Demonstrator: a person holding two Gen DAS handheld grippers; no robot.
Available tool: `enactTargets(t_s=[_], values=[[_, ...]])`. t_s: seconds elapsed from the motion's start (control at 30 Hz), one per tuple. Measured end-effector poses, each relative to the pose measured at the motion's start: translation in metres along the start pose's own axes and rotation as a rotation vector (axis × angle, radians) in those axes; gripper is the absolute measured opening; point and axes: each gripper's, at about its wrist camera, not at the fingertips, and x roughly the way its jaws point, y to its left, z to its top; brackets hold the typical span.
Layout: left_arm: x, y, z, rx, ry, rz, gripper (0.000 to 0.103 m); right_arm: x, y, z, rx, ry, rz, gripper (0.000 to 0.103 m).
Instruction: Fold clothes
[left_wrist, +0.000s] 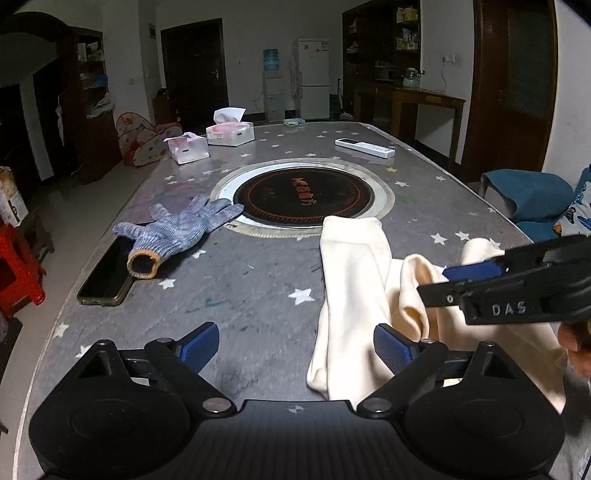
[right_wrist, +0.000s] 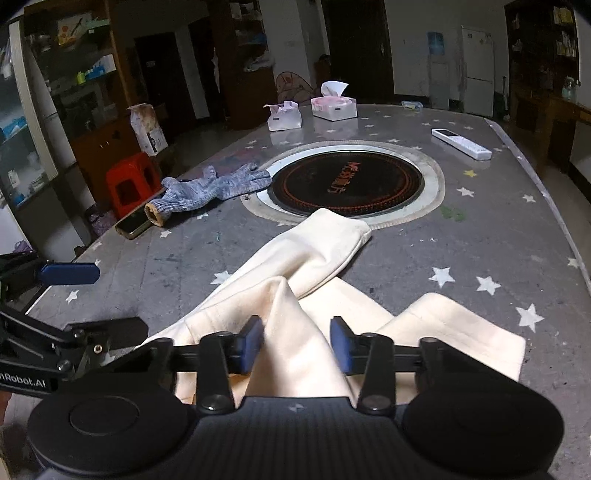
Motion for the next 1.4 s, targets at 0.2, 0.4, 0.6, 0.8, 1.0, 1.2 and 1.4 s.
enactTargets(t_s=[0.2, 0.4, 0.6, 0.8, 1.0, 1.2, 1.4], values=[[0.011, 0.000, 0.007, -0.009, 0.017, -0.007, 0.092, 0.005, -0.005, -0.001, 0.008, 0.007, 0.016, 0.029], [0.022, -0.001, 0.016, -0.020, 0.032, -0.036, 0.092, 0.006, -0.004, -0.002, -0.019, 0.007, 0.006, 0.029], [0.030, -0.005, 0.026, -0.013, 0.035, -0.052, 0.092, 0.005, -0.002, -0.003, -0.045, 0.004, -0.006, 0.013], [0.040, -0.008, 0.031, -0.008, 0.051, -0.046, 0.092, -0.005, -0.001, -0.005, -0.062, -0.030, -0.037, 0.007], [0.042, -0.007, 0.030, -0.016, 0.056, -0.045, 0.092, -0.025, -0.003, -0.007, -0.078, -0.081, -0.079, 0.007], [0.042, -0.011, 0.032, -0.015, 0.050, -0.064, 0.092, -0.064, -0.009, -0.018, -0.087, -0.153, -0.155, 0.007], [0.050, -0.017, 0.035, -0.005, 0.055, -0.081, 0.092, -0.110, -0.025, -0.042, -0.060, -0.212, -0.251, 0.007]])
